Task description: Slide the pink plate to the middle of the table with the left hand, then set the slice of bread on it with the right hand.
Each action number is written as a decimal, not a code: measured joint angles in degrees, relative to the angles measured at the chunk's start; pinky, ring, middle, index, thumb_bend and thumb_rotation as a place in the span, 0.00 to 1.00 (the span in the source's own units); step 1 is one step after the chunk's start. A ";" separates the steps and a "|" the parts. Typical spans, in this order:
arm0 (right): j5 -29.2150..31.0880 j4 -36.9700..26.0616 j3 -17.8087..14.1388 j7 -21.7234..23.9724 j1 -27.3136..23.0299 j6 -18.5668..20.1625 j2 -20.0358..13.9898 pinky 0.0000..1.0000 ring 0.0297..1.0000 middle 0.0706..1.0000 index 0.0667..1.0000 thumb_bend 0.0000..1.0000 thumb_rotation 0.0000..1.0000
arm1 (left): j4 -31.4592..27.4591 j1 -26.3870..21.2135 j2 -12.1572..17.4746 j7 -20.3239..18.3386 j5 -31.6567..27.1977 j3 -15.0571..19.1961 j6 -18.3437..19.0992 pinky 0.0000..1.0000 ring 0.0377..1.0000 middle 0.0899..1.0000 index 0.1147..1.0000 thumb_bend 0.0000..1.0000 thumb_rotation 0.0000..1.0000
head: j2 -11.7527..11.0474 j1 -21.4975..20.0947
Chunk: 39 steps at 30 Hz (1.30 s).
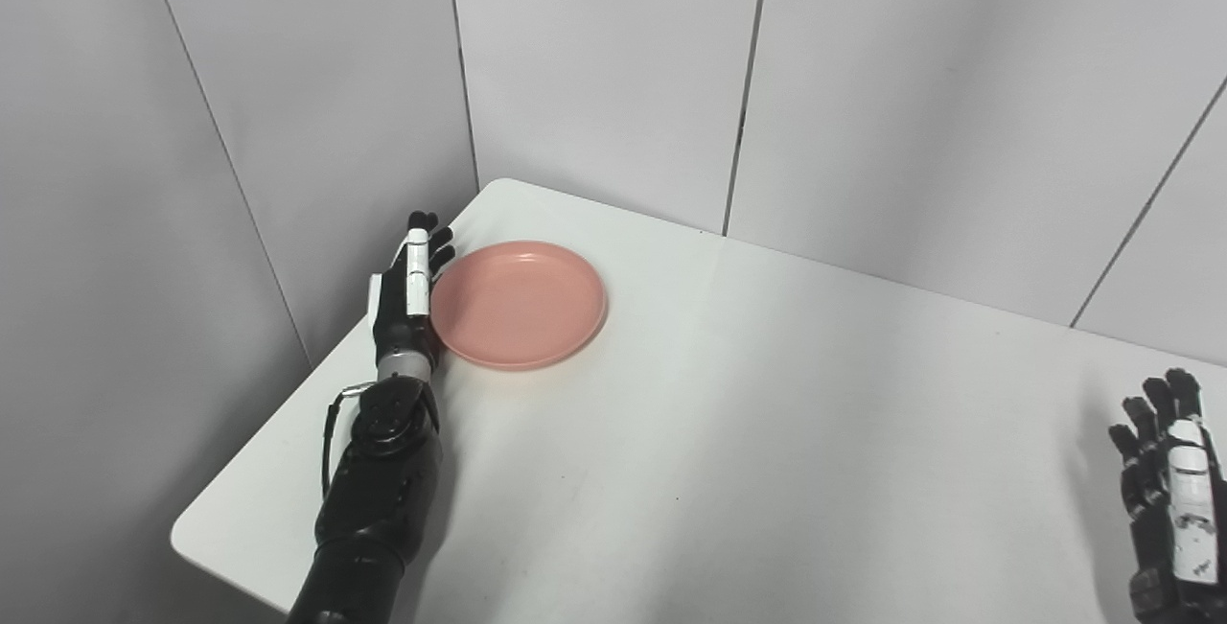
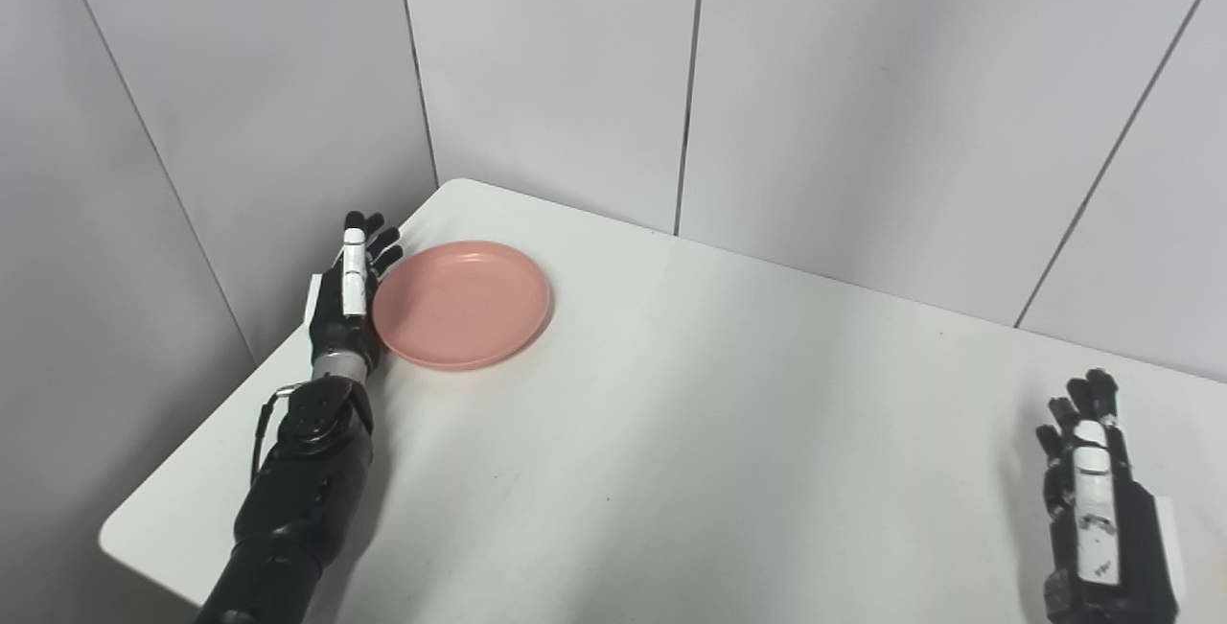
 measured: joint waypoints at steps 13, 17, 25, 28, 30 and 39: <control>0.01 0.00 -0.29 -0.04 -0.16 0.00 0.01 1.00 1.00 1.00 1.00 0.50 0.89 | -0.13 -0.81 -1.09 -2.86 -6.44 0.49 0.36 0.67 0.88 0.86 0.82 0.79 0.99 | 0.18 -0.18; -0.03 0.00 -0.42 -0.16 -0.28 0.00 0.01 1.00 1.00 1.00 1.00 0.50 0.89 | -0.04 -1.48 -1.31 -3.45 -7.02 -0.52 1.57 0.72 0.86 0.85 0.82 0.80 1.00 | 0.18 -0.35; -0.01 0.01 -0.55 -0.66 -0.37 -0.01 0.04 1.00 1.00 1.00 1.00 0.52 0.88 | 0.71 -2.21 -1.62 -4.30 -5.93 -2.49 1.77 0.68 0.86 0.86 0.81 0.79 1.00 | 0.35 -0.62; -0.03 0.01 -0.55 -0.70 -0.37 -0.01 0.02 1.00 1.00 1.00 1.00 0.52 0.88 | 1.28 -2.58 -1.65 -4.37 -4.60 -3.81 1.74 0.67 0.88 0.87 0.82 0.80 1.00 | 0.44 -0.62; -0.03 0.00 -0.53 -0.72 -0.38 0.00 0.03 1.00 1.00 1.00 1.00 0.51 0.88 | 1.37 -2.67 -1.78 -4.78 -4.13 -4.46 1.73 0.67 0.88 0.87 0.82 0.79 1.00 | 0.44 -0.62; 0.04 -0.05 -0.55 -0.83 -0.38 0.00 0.03 1.00 1.00 1.00 1.00 0.51 0.87 | 1.23 -2.95 -3.08 -7.36 -2.65 -7.14 1.78 0.66 0.87 0.89 0.83 0.81 1.00 | 0.70 -1.05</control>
